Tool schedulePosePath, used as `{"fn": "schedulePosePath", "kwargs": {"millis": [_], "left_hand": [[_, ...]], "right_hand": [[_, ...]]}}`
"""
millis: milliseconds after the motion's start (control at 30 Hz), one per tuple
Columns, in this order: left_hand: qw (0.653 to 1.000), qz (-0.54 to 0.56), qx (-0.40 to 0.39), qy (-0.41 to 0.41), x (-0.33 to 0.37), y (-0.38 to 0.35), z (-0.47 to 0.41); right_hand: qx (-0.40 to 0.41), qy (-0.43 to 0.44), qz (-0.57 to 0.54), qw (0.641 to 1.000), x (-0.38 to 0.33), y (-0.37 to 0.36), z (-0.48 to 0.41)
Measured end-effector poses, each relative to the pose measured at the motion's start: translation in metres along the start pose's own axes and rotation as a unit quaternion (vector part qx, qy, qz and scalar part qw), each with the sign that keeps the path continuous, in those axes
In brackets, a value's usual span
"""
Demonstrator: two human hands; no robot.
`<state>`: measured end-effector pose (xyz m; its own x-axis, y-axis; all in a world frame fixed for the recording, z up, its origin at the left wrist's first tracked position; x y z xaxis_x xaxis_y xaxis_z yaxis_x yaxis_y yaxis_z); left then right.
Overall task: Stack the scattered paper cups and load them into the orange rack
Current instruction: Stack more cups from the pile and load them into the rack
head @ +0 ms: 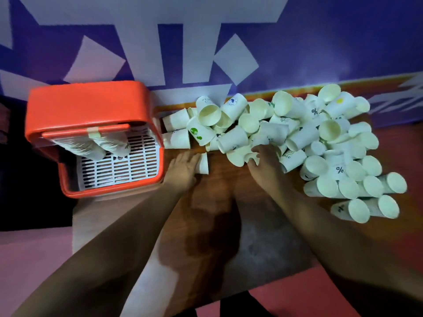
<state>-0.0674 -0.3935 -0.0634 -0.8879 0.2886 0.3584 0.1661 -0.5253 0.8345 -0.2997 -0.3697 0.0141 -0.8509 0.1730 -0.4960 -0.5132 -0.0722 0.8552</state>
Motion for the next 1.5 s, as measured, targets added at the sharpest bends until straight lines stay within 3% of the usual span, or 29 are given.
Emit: {"fn": "schedulePosePath", "kwargs": {"millis": [133,333,533,667,900,1100,1233,1367,1433,1500], "left_hand": [[0.999,0.014,-0.001,0.034,0.004,-0.019,0.003],[0.977,0.208,0.016,0.048,0.008,-0.038,0.018],[0.934,0.348,-0.017,0.084,0.022,-0.066,0.031],[0.910,0.399,0.002,0.115,0.028,-0.076,0.035],[0.892,0.441,-0.005,0.100,0.052,-0.097,0.035],[0.922,0.386,-0.016,0.038,0.081,-0.099,0.033],[0.953,0.291,0.011,0.088,0.042,-0.091,0.050],[0.910,0.372,0.054,0.177,-0.005,-0.065,0.066],[0.890,0.411,0.101,0.171,-0.014,-0.042,0.063],[0.894,0.402,0.124,0.152,-0.011,-0.021,0.056]], "right_hand": [[0.002,-0.012,0.035,0.999,0.024,0.016,-0.015],[-0.006,-0.057,0.120,0.991,0.043,0.006,-0.021],[-0.041,-0.126,0.017,0.991,0.053,-0.006,-0.028],[-0.029,-0.093,0.003,0.995,0.057,0.005,-0.027],[0.053,-0.005,-0.003,0.999,0.060,0.045,0.004],[-0.054,0.042,-0.101,0.993,0.048,0.029,0.041],[-0.064,0.050,-0.089,0.993,0.031,0.020,0.053],[-0.101,0.054,-0.047,0.992,0.018,0.003,0.058],[-0.106,0.066,-0.006,0.992,0.013,-0.003,0.059],[-0.112,0.082,0.043,0.989,0.007,-0.010,0.062]]}}
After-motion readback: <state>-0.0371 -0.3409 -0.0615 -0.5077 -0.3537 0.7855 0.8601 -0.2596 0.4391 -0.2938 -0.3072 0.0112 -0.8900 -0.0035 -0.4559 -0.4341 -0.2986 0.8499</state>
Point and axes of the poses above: each hand's wrist, its own z-axis away from the middle knuckle, its own y-axis out of the back of the hand, x = y × z, the point moved 8 cm from there along -z, towards the middle knuckle, and after that the axes turned 9 degrees about -x, right-handed, at the moved point
